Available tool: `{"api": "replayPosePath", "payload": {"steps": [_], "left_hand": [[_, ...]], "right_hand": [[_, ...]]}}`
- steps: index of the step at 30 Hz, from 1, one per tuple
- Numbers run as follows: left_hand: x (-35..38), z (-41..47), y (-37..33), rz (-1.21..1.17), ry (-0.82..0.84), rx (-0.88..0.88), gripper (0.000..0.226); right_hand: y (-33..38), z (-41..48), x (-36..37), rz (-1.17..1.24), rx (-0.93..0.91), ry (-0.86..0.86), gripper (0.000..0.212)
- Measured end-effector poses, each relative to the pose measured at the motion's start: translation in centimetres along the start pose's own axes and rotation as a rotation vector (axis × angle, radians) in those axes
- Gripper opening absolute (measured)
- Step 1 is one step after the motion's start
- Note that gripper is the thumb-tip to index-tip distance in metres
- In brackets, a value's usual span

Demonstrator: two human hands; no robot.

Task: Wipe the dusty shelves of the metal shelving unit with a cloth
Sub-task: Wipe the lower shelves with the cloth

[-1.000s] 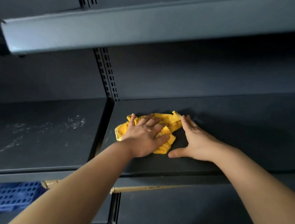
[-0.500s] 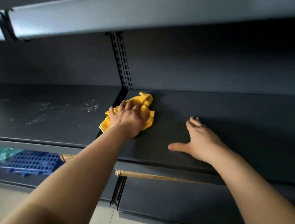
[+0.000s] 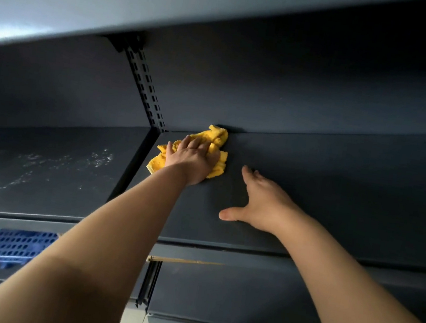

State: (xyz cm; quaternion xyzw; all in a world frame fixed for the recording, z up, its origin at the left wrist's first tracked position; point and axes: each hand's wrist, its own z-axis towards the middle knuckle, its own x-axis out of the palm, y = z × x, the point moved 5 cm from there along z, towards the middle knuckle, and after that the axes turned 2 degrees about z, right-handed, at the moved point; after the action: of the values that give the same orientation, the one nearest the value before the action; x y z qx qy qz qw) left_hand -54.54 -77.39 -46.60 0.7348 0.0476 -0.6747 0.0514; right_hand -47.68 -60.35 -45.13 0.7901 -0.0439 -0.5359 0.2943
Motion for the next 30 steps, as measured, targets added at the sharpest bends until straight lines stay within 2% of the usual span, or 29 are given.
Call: {"api": "replayPosePath", "payload": {"steps": [6, 9, 19, 26, 30], "left_hand": [[0.2, -3.9, 1.0, -0.022, 0.099, 0.175, 0.08], [0.2, -6.0, 2.2, -0.005, 0.11, 0.193, 0.078], [0.9, -11.1, 4.7, -0.077, -0.055, 0.069, 0.064], [0.6, -6.1, 6.5, -0.091, -0.043, -0.285, 0.061], [0.4, -5.7, 6.1, -0.095, -0.03, -0.303, 0.062]], "right_hand": [[0.6, 0.0, -0.4, -0.076, 0.013, 0.016, 0.115], [0.6, -0.2, -0.5, -0.094, 0.018, 0.021, 0.114], [1.1, -0.5, -0.3, -0.136, 0.004, 0.036, 0.107], [4.5, -0.6, 1.6, -0.221, -0.19, 0.027, 0.061], [5.1, 0.6, 2.0, -0.265, -0.229, 0.013, 0.056]]}}
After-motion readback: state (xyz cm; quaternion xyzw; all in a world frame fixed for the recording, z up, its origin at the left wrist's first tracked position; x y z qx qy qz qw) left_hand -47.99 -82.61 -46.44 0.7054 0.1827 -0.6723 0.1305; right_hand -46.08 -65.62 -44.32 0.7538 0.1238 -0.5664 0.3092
